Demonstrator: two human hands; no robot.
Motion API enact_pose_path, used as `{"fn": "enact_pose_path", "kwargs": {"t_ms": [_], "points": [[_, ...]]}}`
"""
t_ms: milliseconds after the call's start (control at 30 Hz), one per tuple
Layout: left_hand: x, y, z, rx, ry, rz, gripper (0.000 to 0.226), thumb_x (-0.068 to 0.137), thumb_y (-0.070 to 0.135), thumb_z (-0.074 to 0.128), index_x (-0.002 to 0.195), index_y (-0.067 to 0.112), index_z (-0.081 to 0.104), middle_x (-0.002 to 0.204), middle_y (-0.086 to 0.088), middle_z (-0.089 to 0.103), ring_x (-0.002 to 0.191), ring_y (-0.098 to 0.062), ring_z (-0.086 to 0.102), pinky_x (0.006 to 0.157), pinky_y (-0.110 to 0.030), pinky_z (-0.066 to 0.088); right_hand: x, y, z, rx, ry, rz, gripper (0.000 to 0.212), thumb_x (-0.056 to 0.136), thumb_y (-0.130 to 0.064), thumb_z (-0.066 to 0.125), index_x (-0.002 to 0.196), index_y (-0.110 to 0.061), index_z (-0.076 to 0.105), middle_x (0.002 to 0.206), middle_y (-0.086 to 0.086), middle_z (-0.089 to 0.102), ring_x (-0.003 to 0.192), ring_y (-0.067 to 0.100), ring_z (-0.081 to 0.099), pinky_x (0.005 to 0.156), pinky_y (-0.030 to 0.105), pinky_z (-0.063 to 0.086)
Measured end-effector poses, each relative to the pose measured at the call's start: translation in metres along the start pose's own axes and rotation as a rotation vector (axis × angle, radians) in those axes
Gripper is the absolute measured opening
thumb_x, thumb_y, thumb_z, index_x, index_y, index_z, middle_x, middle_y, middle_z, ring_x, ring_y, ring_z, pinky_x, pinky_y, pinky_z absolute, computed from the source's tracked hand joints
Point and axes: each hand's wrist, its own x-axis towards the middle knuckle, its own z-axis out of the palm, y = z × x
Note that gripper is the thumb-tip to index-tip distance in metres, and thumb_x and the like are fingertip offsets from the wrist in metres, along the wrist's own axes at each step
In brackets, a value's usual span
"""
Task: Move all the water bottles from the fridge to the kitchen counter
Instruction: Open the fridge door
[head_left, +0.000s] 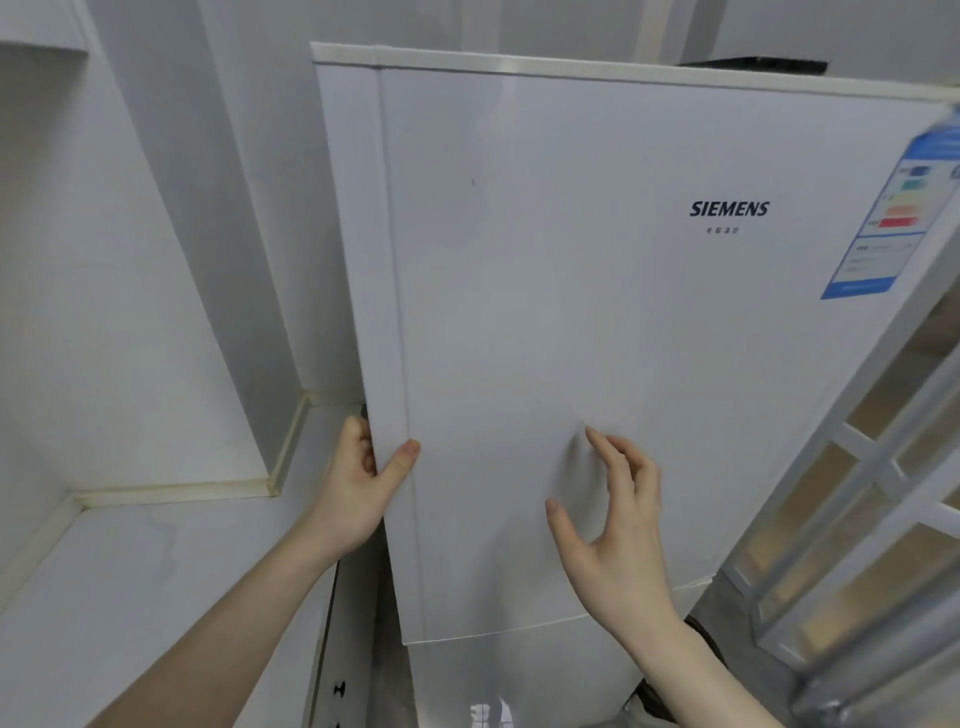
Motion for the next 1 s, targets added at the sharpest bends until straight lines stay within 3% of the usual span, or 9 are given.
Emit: {"fn": "enact_pose_path", "kwargs": {"t_ms": [300,400,567,700,800,933,1000], "points": [[-0.025,0.006,0.0,-0.018,-0.026,-0.017,0.028,0.097,0.015,0.065,0.118,0.009,0.049,0.117,0.0,0.069,0.106,-0.006,0.07,0.083,-0.02,0.057,-0.021,-0.015,-0.017,-0.035,-0.048,0.03,0.081,0.09,-0.024,0.075,0.155,-0.041,0.031,0.156,-0.015,0.021,0.147,0.003,0.025,0.098,-0.003,0.023],[-0.04,0.011,0.002,-0.014,-0.03,-0.008,0.03,0.096,0.015,0.066,0.118,0.007,0.049,0.116,0.0,0.069,0.105,-0.006,0.07,0.082,-0.02,0.057,-0.028,-0.017,-0.022,-0.031,-0.083,0.028,0.083,0.09,-0.025,0.075,0.157,-0.042,0.028,0.159,-0.019,0.016,0.15,0.004,0.021,0.103,0.005,0.02],[-0.072,0.017,0.006,-0.003,-0.019,0.002,0.031,0.092,0.022,0.07,0.114,0.012,0.051,0.113,0.003,0.071,0.108,-0.01,0.07,0.087,-0.028,0.058,-0.042,-0.019,-0.035,-0.007,-0.119,0.032,0.084,0.091,-0.027,0.074,0.158,-0.043,0.025,0.163,-0.021,0.011,0.154,0.005,0.017,0.114,0.027,0.027],[-0.106,0.024,0.015,-0.01,-0.02,-0.006,0.03,0.091,0.021,0.07,0.11,0.008,0.051,0.108,0.007,0.074,0.106,-0.011,0.071,0.087,-0.028,0.059,-0.06,-0.022,-0.059,0.007,-0.147,0.037,0.084,0.091,-0.029,0.074,0.157,-0.047,0.024,0.163,-0.023,0.009,0.153,0.005,0.018,0.113,0.027,0.027],[-0.135,0.034,0.021,-0.018,-0.04,-0.005,0.038,0.087,0.031,0.07,0.11,0.007,0.052,0.112,-0.001,0.075,0.109,-0.016,0.071,0.091,-0.033,0.058,-0.073,-0.022,-0.081,0.008,-0.15,0.022,0.084,0.091,-0.028,0.074,0.157,-0.046,0.025,0.163,-0.023,0.01,0.153,0.005,0.018,0.114,0.026,0.024],[-0.177,0.046,0.033,0.01,-0.055,0.016,0.032,0.091,0.029,0.065,0.108,0.005,0.052,0.111,-0.005,0.074,0.107,-0.012,0.071,0.088,-0.023,0.056,-0.098,-0.026,-0.113,0.019,-0.172,0.016,0.082,0.093,-0.03,0.072,0.158,-0.046,0.023,0.163,-0.027,0.01,0.152,0.0,0.018,0.111,0.023,0.025],[-0.196,0.049,0.041,0.054,-0.072,0.031,0.022,0.097,0.02,0.062,0.105,0.003,0.051,0.103,0.001,0.074,0.101,-0.005,0.07,0.083,-0.018,0.054,-0.111,-0.028,-0.127,0.025,-0.185,0.005,0.082,0.094,-0.03,0.071,0.158,-0.046,0.022,0.163,-0.028,0.009,0.152,-0.002,0.016,0.111,0.024,0.025]]}}
